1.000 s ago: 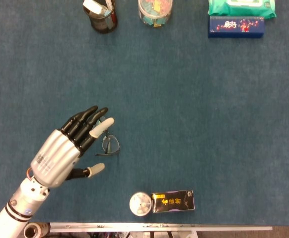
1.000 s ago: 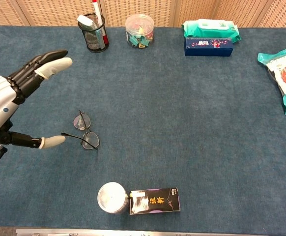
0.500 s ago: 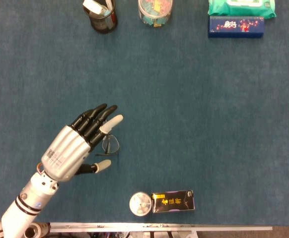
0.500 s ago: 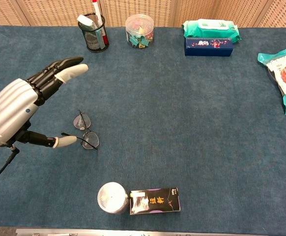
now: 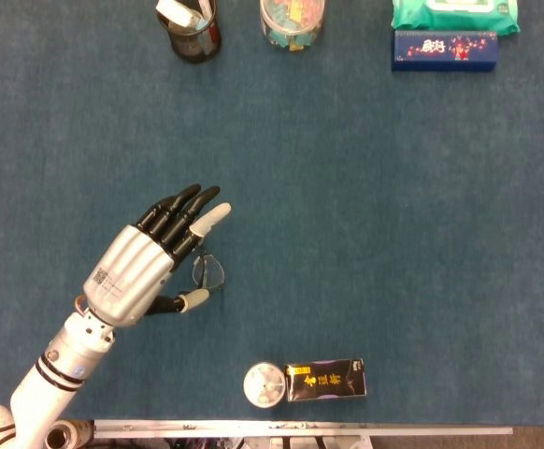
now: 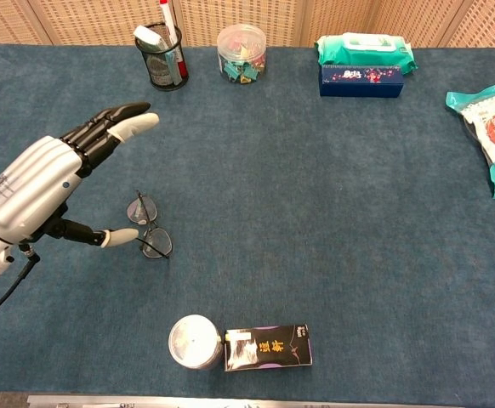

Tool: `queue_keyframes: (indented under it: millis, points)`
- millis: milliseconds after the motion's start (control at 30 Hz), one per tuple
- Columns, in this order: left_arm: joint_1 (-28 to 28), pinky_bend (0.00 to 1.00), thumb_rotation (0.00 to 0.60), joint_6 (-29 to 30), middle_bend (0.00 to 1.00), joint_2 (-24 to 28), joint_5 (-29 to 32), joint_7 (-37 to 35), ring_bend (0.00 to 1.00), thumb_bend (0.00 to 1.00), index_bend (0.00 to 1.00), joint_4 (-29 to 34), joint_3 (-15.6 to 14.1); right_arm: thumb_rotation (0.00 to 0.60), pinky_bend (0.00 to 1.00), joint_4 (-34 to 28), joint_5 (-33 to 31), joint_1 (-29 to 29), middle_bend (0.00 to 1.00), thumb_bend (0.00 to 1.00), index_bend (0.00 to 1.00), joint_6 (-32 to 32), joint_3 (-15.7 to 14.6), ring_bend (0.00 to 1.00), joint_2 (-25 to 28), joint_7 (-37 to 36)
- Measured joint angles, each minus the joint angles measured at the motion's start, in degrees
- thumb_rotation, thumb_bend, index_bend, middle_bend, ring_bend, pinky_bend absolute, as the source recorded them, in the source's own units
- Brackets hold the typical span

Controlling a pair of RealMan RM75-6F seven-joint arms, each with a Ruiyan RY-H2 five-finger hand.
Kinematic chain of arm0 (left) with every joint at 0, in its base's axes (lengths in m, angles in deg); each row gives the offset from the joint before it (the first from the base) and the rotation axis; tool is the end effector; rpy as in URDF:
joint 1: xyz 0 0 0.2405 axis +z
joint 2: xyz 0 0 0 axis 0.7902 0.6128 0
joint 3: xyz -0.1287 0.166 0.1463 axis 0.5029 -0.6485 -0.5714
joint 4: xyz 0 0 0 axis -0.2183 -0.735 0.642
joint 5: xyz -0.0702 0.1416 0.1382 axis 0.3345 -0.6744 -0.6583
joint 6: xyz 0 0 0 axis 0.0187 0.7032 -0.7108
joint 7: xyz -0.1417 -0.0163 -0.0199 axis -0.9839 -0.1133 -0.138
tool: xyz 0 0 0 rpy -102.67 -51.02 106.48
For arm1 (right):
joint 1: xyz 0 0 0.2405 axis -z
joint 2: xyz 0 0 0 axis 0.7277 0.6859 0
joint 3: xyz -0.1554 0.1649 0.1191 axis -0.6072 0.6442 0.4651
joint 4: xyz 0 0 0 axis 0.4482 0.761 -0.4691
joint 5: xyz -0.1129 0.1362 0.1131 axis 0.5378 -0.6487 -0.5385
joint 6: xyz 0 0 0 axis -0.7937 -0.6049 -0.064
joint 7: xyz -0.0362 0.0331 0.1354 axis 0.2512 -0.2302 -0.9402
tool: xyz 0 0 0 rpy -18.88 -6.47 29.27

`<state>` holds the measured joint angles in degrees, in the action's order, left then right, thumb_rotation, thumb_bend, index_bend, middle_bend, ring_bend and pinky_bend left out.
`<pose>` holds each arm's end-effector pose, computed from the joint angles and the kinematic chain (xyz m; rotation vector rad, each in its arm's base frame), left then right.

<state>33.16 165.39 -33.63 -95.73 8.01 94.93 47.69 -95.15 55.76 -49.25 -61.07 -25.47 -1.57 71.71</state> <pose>-0.1877 0.1930 0.0104 -1.8611 -0.8163 -1.4488 -0.2905 -0.1755 0.1968 1.2866 -0.7267 1.2309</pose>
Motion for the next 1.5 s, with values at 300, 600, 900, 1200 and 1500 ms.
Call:
queue_keyframes:
  millis: [300,600,900,1200,1500]
  points:
    - [-0.6,0.17,0.600,-1.0,0.00,-0.8,1.6,-0.5,0.01,0.08,0.00,-1.5,0.4,0.600,0.30,0.0,0.1,0.1,0.42,0.21,0.29,-0.2,0.0,0.31,0.0,0.0]
    - [-1.5,0.17,0.600,-2.3,0.00,-2.4,3.3,-1.7,0.01,0.08,0.00,-4.2,0.8,0.600,0.30,-0.1,0.1,0.1,0.42,0.21,0.29,-0.2,0.0,0.31,0.1,0.0]
    - [-2.4,0.17,0.600,-4.1,0.00,-3.8,5.1,-2.1,0.01,0.08,0.00,-6.7,1.2,0.600,0.30,-0.1,0.0,0.1,0.42,0.21,0.29,-0.2,0.1,0.31,0.2,-0.2]
    - [-3.2,0.17,0.600,-5.6,0.00,-4.7,6.6,-2.0,0.01,0.08,0.00,-7.9,1.3,0.600,0.30,-0.1,0.0,0.2,0.42,0.21,0.29,-0.2,0.1,0.31,0.2,-0.3]
    - [-3.7,0.17,0.600,-6.0,0.00,-5.3,7.2,-2.3,0.01,0.08,0.00,-8.4,1.3,0.600,0.30,-0.2,0.0,0.2,0.42,0.21,0.29,-0.4,0.2,0.31,0.2,-0.3]
